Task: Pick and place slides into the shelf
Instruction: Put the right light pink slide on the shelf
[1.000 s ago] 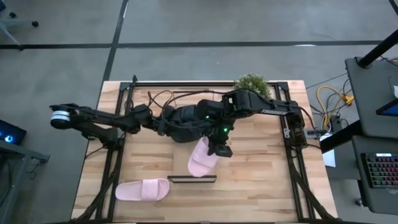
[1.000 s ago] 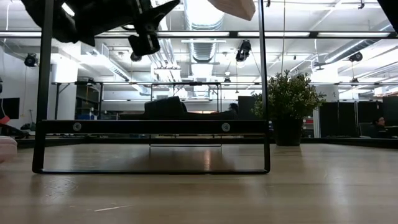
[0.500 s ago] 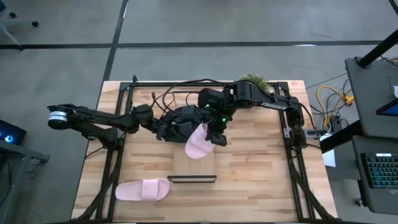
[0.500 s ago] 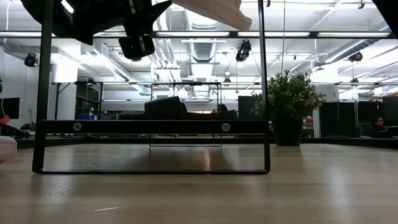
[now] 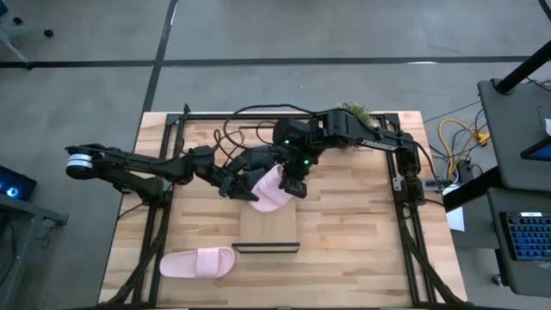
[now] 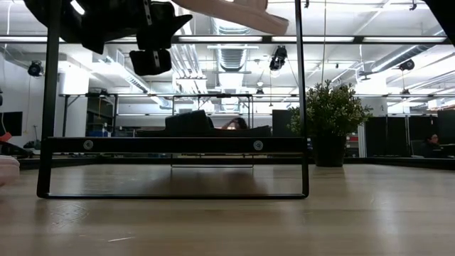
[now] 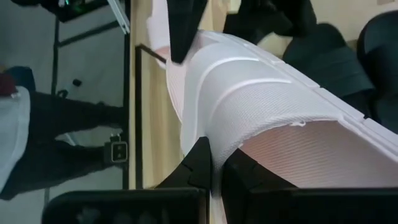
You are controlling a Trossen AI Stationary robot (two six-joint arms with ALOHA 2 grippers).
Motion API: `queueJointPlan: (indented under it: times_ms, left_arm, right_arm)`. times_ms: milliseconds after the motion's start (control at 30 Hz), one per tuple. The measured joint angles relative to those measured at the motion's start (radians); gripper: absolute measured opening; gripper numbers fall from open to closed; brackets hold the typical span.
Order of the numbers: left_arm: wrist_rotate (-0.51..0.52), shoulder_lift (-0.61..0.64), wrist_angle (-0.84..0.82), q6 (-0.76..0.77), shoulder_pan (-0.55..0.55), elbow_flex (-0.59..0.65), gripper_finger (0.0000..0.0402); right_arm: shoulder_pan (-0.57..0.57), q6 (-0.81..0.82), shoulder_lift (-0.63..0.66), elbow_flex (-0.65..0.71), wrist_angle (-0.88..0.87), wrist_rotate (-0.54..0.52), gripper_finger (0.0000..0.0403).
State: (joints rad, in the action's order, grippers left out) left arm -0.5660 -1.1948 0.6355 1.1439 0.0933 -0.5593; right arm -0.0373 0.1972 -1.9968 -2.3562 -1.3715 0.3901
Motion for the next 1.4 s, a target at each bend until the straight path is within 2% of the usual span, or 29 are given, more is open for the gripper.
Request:
queueJointPlan:
  times_ms: [267,367,467,700,933,1400]
  left_arm:
    - [0.001,-0.009,0.000,0.000,0.000,-0.001,0.0215]
    - [0.007,-0.010,0.001,0.000,0.000,-0.001,0.0197]
    - [0.007,-0.010,0.002,0.000,0.000,-0.001,0.0156]
    - [0.027,-0.010,0.008,0.001,0.000,-0.001,0.0026]
    - [0.075,-0.009,0.010,0.000,0.000,-0.017,0.0026]
    - [0.140,-0.006,0.071,-0.026,0.003,-0.035,0.0026]
  right_arm:
    - [0.004,0.032,0.000,0.000,0.043,0.018,0.0008]
    - [0.004,0.034,0.000,0.000,0.043,0.028,0.0008]
    - [0.006,0.034,0.004,0.000,0.044,0.029,0.0008]
    - [0.006,0.045,0.023,0.000,0.084,0.047,0.0008]
    - [0.006,0.062,0.043,0.001,0.121,0.035,0.0011]
    - [0.007,0.091,0.126,0.002,0.205,-0.164,0.0024]
